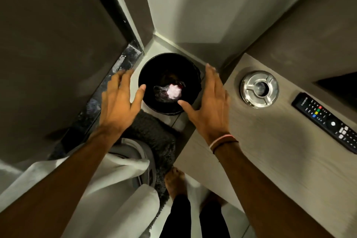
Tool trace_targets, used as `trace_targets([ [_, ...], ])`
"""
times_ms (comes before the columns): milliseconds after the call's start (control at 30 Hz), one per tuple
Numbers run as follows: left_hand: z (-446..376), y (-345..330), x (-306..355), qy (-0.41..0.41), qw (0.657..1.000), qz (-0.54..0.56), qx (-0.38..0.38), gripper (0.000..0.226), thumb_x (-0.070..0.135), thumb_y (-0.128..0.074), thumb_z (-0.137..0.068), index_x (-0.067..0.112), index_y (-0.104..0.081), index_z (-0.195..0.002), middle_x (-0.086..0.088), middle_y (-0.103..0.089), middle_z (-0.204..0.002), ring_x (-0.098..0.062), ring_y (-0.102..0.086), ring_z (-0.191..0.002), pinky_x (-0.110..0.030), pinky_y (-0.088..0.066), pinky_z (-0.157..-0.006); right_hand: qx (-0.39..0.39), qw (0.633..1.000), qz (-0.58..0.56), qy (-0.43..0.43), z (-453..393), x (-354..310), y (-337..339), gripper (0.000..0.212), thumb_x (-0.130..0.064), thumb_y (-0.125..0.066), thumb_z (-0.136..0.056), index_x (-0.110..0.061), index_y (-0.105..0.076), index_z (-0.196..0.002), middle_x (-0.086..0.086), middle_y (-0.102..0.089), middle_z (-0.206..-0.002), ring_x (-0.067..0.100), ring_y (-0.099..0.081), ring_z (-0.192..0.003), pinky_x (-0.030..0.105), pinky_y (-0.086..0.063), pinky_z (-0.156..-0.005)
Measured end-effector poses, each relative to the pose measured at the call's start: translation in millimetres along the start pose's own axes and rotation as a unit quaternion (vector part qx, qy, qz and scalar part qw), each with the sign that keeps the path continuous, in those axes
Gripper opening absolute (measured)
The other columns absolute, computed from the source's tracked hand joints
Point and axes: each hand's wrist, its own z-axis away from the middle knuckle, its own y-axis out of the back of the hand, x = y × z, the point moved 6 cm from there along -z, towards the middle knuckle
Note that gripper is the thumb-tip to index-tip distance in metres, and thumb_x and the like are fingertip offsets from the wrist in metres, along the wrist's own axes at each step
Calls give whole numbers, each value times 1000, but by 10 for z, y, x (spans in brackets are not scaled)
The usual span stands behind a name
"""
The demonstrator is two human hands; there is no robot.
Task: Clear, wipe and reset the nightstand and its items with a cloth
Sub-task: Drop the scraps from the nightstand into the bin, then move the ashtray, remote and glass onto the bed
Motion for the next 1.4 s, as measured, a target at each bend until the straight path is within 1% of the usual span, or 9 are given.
trace_targets([
  [100,58,-39,197,-37,998,-41,-17,59,50,-42,-97,23,-31,-149,-13,-35,-154,-32,-38,-139,-55,-35,-108,48,998,46,1,173,232,224,94,-49,-67,-88,-20,-12,-158,9,-18,-166,24,-16,-154,49,-15,-124],
  [333,210,-311,999,-151,985,-63,-54,71,58,-44,-91,20,-35,-150,-16,-38,-154,-33,-41,-139,-52,-40,-106,116,983,137,-31,728,1072,959,60,-34,-63,-95,-3,-45,-143,21,-47,-148,35,-46,-137,54,-40,-109],
  [567,131,-762,2130,-274,951,-107,-99,83,64,-53,-86,17,-32,-151,-24,-40,-150,-40,-47,-131,-53,-48,-96,127,963,195,-137,926,1809,1701,59,-40,-59,-93,-8,-44,-140,18,-46,-142,35,-47,-130,53,-41,-106],
  [700,35,-1017,2604,-315,931,-133,-126,89,64,-55,-81,19,-26,-152,-22,-33,-153,-41,-44,-132,-54,-47,-100,103,955,209,-184,939,2057,1895,67,-40,-63,-88,-13,-39,-145,17,-41,-146,37,-42,-133,52,-36,-110],
  [867,0,-1289,2870,-323,916,-184,-151,99,68,-58,-79,27,-10,-155,-21,-16,-161,-40,-28,-144,-57,-35,-107,95,951,225,-192,911,2212,1982,69,-41,-64,-87,-15,-38,-146,16,-40,-146,37,-43,-130,50,-38,-106],
  [1033,10,-1388,2862,-344,901,-218,-152,98,67,-59,-79,26,-13,-154,-19,-18,-160,-37,-26,-145,-57,-36,-107,96,953,218,-190,920,2294,1875,73,-42,-66,-86,-15,-37,-148,17,-36,-152,38,-41,-134,52,-36,-108],
  [1233,-28,-1559,2875,-324,896,-247,-177,100,71,-58,-78,35,-4,-154,-19,-8,-162,-40,-20,-147,-59,-32,-111,71,955,219,-185,903,2491,1783,76,-36,-68,-86,-17,-32,-150,17,-30,-159,39,-36,-141,53,-35,-114],
  [1300,-59,-1610,2893,-306,893,-259,-207,98,65,-62,-79,37,-6,-154,-17,-8,-162,-40,-19,-146,-60,-33,-110,50,958,217,-183,813,2568,1815,77,-30,-69,-87,-17,-30,-151,18,-31,-159,39,-35,-142,52,-35,-114],
  [1400,-132,-1647,2948,-274,896,-254,-241,94,54,-72,-77,37,-19,-152,-16,-21,-154,-40,-27,-139,-61,-42,-104,11,961,208,-184,621,2702,1878,74,-24,-71,-87,-17,-33,-150,17,-45,-150,39,-45,-135,52,-41,-109],
])
